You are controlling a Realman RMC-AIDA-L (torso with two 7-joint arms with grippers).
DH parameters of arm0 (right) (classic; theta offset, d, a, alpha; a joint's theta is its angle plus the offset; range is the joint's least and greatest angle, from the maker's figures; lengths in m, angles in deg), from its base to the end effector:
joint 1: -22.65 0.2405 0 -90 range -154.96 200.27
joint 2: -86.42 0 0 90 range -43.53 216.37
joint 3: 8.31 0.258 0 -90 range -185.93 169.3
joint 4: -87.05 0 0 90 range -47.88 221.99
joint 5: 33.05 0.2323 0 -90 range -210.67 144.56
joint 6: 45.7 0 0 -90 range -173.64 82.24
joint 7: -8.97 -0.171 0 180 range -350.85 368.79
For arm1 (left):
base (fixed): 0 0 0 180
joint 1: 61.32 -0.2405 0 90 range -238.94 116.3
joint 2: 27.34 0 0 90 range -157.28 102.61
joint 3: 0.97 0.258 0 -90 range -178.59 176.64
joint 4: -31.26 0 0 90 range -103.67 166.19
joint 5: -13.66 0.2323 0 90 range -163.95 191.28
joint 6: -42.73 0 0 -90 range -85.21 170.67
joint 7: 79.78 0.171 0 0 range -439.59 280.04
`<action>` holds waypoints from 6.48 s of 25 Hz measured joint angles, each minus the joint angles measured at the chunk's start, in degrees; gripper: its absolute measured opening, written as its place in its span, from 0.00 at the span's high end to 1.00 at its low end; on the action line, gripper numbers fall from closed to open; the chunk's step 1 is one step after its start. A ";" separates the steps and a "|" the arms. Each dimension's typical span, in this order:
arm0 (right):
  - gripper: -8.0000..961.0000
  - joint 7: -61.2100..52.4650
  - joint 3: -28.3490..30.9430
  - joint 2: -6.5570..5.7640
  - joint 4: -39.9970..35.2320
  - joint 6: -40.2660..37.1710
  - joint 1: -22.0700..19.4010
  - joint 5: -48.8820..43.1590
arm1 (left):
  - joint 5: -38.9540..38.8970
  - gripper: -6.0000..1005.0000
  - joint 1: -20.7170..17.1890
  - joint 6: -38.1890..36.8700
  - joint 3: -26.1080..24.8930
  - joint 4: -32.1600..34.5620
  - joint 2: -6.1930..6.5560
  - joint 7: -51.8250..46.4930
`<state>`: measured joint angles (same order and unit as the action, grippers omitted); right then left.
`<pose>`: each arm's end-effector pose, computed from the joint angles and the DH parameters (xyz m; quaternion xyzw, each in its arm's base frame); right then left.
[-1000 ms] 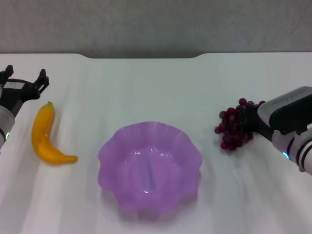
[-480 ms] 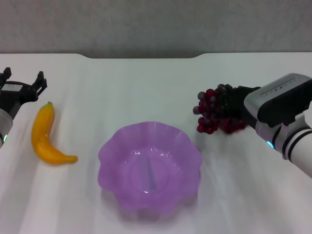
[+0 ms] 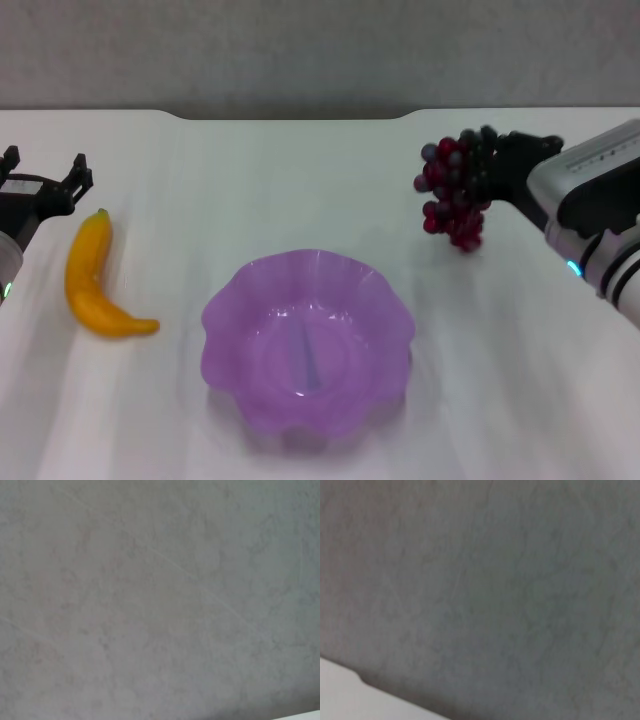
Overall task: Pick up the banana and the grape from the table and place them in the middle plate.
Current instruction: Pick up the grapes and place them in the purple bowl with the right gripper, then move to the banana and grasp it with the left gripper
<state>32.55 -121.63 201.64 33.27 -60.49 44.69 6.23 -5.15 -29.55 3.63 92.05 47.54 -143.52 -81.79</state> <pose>0.2257 0.4408 -0.0570 -0.8054 0.1806 0.1641 0.5402 -0.3451 0.4512 0.0064 -0.6984 -0.2592 -0.1811 0.6421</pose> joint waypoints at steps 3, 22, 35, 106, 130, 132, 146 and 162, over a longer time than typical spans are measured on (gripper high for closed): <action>0.88 0.71 2.65 0.01 -4.73 4.22 -1.39 0.12 | 0.00 0.13 -0.02 0.00 0.04 -0.01 0.00 0.00; 0.90 2.43 1.07 0.12 -24.23 16.86 -3.17 -4.24 | 0.00 0.13 0.01 0.05 -0.15 -0.02 0.00 0.00; 0.91 2.05 -7.90 0.18 -22.45 15.03 -1.25 -3.95 | -0.09 0.13 0.39 0.08 -0.23 -0.02 0.00 -0.03; 0.07 -20.17 -12.80 0.04 11.21 -16.86 5.30 -3.68 | -0.09 0.13 1.16 -0.01 -0.09 -0.01 -0.09 0.00; 0.07 -20.86 -7.72 0.49 22.58 -39.67 1.76 14.67 | -0.50 0.13 1.22 -0.02 -0.01 -0.11 -0.16 -0.60; 0.07 -21.02 -7.79 0.49 23.30 -39.39 2.02 16.04 | -0.50 0.13 1.24 -0.10 0.01 -0.11 -0.18 -0.61; 0.07 -32.91 -8.41 0.12 29.86 -38.53 4.00 15.00 | 0.44 0.13 1.10 2.08 0.20 1.31 -0.18 -0.71; 0.07 -32.87 -8.48 0.11 31.24 -38.57 3.69 15.00 | 0.01 0.13 -2.37 34.32 -1.36 24.69 0.97 -0.60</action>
<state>-0.32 -130.11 201.75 64.51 -99.07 48.38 21.23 -5.14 -31.92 37.95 90.69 72.23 -142.55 -82.39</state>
